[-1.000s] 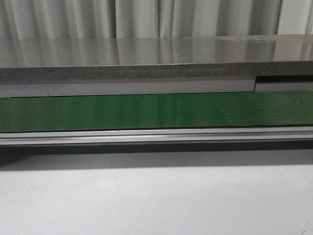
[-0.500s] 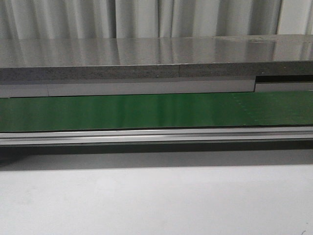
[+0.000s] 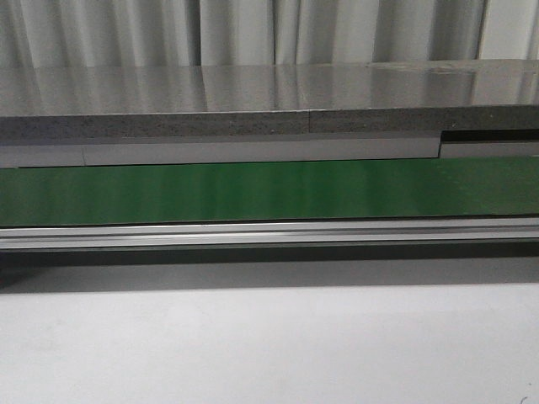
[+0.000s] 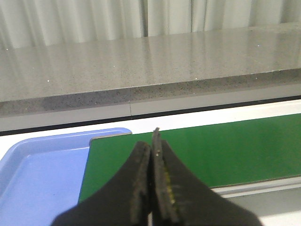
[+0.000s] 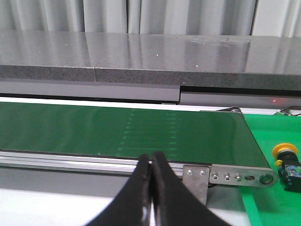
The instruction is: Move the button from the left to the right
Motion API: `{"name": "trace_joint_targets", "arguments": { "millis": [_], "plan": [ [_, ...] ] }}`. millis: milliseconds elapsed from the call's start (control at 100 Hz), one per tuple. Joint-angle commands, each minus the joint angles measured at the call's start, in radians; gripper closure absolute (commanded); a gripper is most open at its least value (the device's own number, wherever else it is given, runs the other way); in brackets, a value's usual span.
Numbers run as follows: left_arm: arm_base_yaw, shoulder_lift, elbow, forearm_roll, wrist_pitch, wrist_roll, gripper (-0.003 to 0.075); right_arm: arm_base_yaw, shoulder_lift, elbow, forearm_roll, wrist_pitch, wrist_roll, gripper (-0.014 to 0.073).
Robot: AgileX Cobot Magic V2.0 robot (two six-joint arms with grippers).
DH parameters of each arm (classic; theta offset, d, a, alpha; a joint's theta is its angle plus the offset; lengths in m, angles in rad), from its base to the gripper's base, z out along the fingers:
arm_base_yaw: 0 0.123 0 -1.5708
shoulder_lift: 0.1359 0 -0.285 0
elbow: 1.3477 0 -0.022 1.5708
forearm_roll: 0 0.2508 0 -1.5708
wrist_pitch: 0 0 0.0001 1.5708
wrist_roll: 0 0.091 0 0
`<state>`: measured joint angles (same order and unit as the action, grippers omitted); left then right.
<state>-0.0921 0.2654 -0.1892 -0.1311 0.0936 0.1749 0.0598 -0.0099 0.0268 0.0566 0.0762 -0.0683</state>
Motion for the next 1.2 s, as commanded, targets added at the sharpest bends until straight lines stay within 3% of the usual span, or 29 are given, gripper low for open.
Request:
{"name": "trace_joint_targets", "arguments": {
  "millis": [0,330,670,1190],
  "plan": [
    [-0.002,-0.068,0.011,0.027,-0.082,-0.036,0.0741,0.002,-0.02,-0.016,-0.012,-0.086,-0.001,0.0661],
    [0.089,-0.3,0.159,0.044,-0.081,-0.056,0.0741,0.002,-0.02,-0.016,-0.012,-0.086,-0.001,0.0661],
    [0.091,-0.298,0.238,0.044,-0.127,-0.103,0.0741,0.001,-0.02,-0.016,-0.012,-0.086,-0.001,0.0661],
    [0.091,-0.298,0.238,0.044,-0.141,-0.103,0.0741,0.001,-0.02,-0.016,-0.012,-0.086,-0.001,0.0661]
  ]
}}
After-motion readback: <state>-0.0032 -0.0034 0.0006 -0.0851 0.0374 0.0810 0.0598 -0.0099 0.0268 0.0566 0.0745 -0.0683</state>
